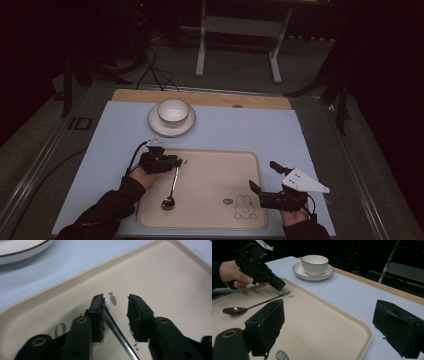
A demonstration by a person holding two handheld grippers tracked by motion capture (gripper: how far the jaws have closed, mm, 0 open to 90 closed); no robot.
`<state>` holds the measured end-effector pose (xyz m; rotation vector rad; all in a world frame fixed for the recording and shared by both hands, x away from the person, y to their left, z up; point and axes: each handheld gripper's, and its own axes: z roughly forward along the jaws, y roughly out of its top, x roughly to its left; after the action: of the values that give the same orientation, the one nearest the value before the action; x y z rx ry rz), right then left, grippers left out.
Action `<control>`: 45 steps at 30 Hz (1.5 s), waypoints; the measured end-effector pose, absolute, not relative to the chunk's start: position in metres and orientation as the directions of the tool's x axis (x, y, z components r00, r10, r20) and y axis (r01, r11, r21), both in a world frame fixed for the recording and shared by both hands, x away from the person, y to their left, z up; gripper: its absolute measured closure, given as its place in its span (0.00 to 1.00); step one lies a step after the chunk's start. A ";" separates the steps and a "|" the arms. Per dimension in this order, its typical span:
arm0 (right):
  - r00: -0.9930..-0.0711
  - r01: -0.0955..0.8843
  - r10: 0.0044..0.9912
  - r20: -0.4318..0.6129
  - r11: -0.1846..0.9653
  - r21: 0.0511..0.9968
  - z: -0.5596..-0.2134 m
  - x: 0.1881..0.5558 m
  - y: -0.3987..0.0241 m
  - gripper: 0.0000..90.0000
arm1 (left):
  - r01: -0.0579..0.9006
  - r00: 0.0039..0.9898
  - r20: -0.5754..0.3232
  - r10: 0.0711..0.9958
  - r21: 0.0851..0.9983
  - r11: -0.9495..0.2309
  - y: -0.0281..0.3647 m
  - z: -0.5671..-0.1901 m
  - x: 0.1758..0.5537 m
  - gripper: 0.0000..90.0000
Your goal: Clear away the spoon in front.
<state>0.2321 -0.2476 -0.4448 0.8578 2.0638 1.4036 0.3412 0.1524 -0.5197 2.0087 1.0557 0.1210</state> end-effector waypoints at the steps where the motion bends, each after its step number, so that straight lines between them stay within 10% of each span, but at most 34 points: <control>1: -0.679 0.221 0.733 -0.052 0.271 0.937 -0.445 0.232 -0.247 0.11 | 0.629 0.642 -0.268 0.718 0.720 -0.294 0.152 -0.519 0.341 0.82; 9: -0.679 0.222 0.733 -0.052 0.272 0.936 -0.445 0.232 -0.247 0.11 | 0.625 0.678 -0.245 0.693 0.688 -0.368 0.136 -0.524 0.342 1.00; 38: -0.680 0.224 0.731 -0.052 0.274 0.935 -0.445 0.232 -0.247 0.11 | 0.659 0.642 -0.216 0.735 0.646 -0.386 0.147 -0.529 0.347 0.99; 45: -0.679 0.222 0.732 -0.052 0.273 0.936 -0.445 0.232 -0.247 0.11 | 0.618 0.674 -0.245 0.697 0.704 -0.350 0.148 -0.516 0.343 0.85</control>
<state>0.2325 -0.2472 -0.4450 0.8575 2.0675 1.4020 0.3426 0.1481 -0.5158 2.0695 1.0113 0.1227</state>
